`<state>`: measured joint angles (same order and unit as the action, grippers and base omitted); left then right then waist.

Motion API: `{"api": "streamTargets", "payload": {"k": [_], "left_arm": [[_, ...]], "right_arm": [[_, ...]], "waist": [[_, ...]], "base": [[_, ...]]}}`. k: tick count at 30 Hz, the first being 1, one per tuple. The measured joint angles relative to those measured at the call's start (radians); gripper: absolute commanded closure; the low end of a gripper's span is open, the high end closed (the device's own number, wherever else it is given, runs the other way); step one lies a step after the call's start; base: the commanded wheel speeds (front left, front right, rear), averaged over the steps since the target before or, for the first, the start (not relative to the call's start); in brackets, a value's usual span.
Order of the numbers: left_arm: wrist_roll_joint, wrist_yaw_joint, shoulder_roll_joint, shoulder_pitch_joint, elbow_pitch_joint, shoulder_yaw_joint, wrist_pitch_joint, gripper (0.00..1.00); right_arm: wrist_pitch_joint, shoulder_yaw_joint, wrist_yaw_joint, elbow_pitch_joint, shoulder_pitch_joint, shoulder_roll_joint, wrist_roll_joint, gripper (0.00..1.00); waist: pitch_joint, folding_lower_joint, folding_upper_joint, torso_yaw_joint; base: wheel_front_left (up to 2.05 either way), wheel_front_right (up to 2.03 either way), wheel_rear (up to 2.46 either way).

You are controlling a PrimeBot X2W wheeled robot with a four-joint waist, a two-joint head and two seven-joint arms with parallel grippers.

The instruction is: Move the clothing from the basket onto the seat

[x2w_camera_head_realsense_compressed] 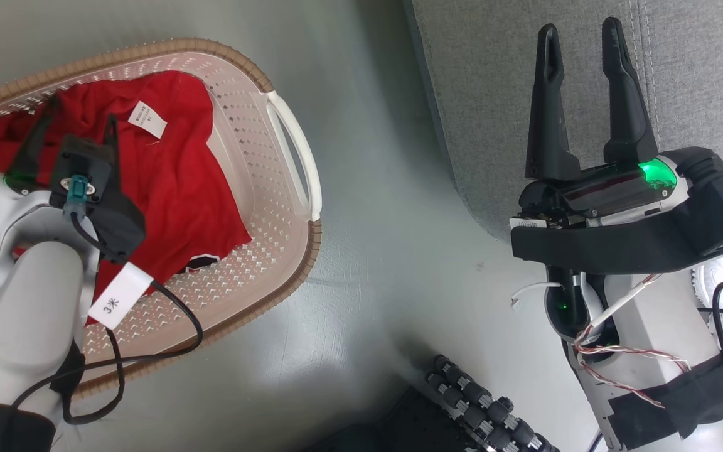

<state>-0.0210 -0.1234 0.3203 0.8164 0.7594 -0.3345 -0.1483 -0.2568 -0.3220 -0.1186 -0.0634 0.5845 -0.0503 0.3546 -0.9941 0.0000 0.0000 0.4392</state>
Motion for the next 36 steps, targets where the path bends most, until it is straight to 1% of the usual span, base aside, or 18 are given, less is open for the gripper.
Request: {"api": "streamTargets", "payload": {"k": [1, 2, 3, 4, 11, 15, 20, 29, 35, 36], "left_arm": [[0.000, 0.000, -0.001, 0.000, 0.002, -0.002, 0.000, 0.57], [-0.002, 0.000, -0.001, 0.000, 0.005, -0.004, 0.000, 0.73], [-0.007, 0.000, -0.001, 0.000, 0.007, -0.006, 0.000, 0.96], [-0.008, 0.000, -0.001, 0.000, 0.009, -0.007, 0.000, 1.00], [-0.015, 0.000, -0.001, 0.000, 0.028, -0.012, -0.001, 1.00], [-0.015, 0.000, -0.013, -0.001, 0.035, -0.018, -0.009, 1.00], [-0.011, 0.000, -0.046, -0.012, 0.033, -0.026, -0.039, 1.00], [0.017, 0.001, -0.094, -0.092, -0.004, -0.034, -0.084, 1.00], [0.058, 0.003, -0.138, -0.151, -0.058, -0.029, -0.099, 1.00], [0.066, 0.009, -0.145, -0.161, -0.068, -0.029, -0.101, 1.00]], "right_arm": [[0.000, -0.001, 0.000, 0.000, 0.000, 0.000, 0.002, 0.00], [0.000, -0.002, 0.000, 0.000, 0.000, 0.000, 0.005, 0.00], [0.000, -0.003, 0.000, 0.001, 0.000, 0.000, 0.006, 0.00], [0.000, -0.004, 0.000, 0.001, 0.000, 0.000, 0.006, 0.00], [0.000, -0.004, 0.000, 0.007, 0.001, 0.000, 0.015, 0.00], [0.000, -0.001, -0.001, 0.016, 0.001, 0.000, 0.015, 0.00], [0.000, 0.006, -0.002, 0.039, 0.001, 0.000, 0.014, 0.00], [0.000, 0.043, -0.004, 0.079, -0.003, -0.001, -0.016, 0.00], [0.000, 0.071, 0.002, 0.111, -0.030, -0.033, -0.041, 0.00], [0.000, 0.075, 0.003, 0.114, -0.039, -0.038, -0.045, 0.00]], "waist": [[0.000, 0.0000, 0.0000, 0.001], [0.000, 0.0000, 0.0000, 0.001], [0.001, 0.0000, 0.0000, 0.002], [0.001, 0.0000, 0.0000, 0.002], [0.005, 0.0000, 0.0000, 0.004], [0.016, 0.0000, 0.0000, -0.001], [0.037, 0.0000, 0.0000, -0.012], [0.099, 0.0000, 0.0000, -0.053], [0.156, 0.0000, 0.0000, -0.092], [0.166, 0.0000, 0.0000, -0.099]], "base": [[0.00, 0.00, 0.00], [0.00, 0.00, 0.00], [0.00, 0.00, 0.00], [0.00, 0.00, 0.00], [0.00, 0.00, 0.00], [0.00, 0.00, 0.00], [0.00, 0.00, 0.00], [0.00, 0.00, 0.00], [0.00, 0.00, 0.00], [0.00, 0.00, 0.00]]}}
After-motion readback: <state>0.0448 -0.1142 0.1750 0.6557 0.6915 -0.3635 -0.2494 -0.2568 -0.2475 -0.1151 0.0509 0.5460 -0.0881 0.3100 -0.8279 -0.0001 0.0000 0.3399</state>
